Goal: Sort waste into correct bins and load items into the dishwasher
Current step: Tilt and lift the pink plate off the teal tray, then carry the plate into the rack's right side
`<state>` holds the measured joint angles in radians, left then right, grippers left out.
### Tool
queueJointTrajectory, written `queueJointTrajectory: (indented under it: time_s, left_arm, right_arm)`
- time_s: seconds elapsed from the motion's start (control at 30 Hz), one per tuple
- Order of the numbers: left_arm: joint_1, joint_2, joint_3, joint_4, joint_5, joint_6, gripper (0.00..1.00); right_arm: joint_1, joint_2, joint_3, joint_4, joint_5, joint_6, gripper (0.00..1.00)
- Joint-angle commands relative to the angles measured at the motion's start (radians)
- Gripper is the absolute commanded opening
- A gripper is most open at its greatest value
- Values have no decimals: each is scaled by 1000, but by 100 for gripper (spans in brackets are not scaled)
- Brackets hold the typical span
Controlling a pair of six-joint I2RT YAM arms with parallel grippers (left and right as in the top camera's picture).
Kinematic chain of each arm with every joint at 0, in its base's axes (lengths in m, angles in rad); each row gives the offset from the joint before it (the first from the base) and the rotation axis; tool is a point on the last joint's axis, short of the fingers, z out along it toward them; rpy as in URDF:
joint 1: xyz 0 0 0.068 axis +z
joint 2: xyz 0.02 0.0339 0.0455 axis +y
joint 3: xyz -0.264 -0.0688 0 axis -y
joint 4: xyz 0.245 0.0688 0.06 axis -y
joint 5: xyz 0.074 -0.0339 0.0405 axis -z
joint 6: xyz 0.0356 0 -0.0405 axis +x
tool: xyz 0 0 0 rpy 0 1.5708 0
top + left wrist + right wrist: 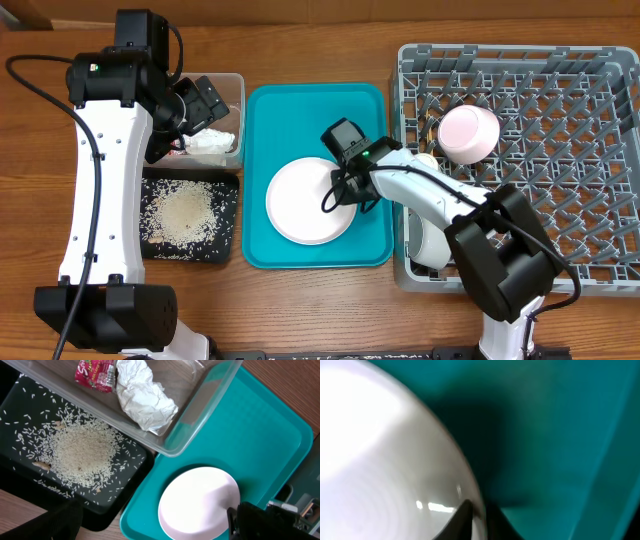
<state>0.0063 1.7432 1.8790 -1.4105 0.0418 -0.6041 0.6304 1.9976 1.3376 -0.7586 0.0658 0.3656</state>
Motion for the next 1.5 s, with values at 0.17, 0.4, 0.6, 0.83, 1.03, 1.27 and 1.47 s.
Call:
queueJointTrajectory:
  time_s: [0.17, 0.4, 0.6, 0.83, 1.03, 1.27, 1.47]
  left_arm:
    - [-6, -7, 14, 1, 0, -2, 100]
    - [-6, -7, 14, 1, 0, -2, 100]
    - [-7, -7, 14, 1, 0, -2, 100]
    - [-6, -7, 14, 1, 0, -2, 100]
    - [-6, -7, 14, 1, 0, -2, 100]
    - [-7, -7, 14, 1, 0, -2, 100]
    - [-7, -7, 14, 1, 0, -2, 100]
  right_arm:
    - [-18, -103, 107, -53, -7, -14, 4]
    - [-99, -353, 393, -305, 324, -86, 4]
    - [-262, -474, 411, -351, 872, -82, 4]
    - [-494, -450, 383, -497, 960, -50, 4]
    - [-574, -430, 311, -660, 822, 96, 4]
    - [-574, -430, 249, -801, 822, 223, 4]
    - [-574, -430, 165, -792, 850, 256, 4]
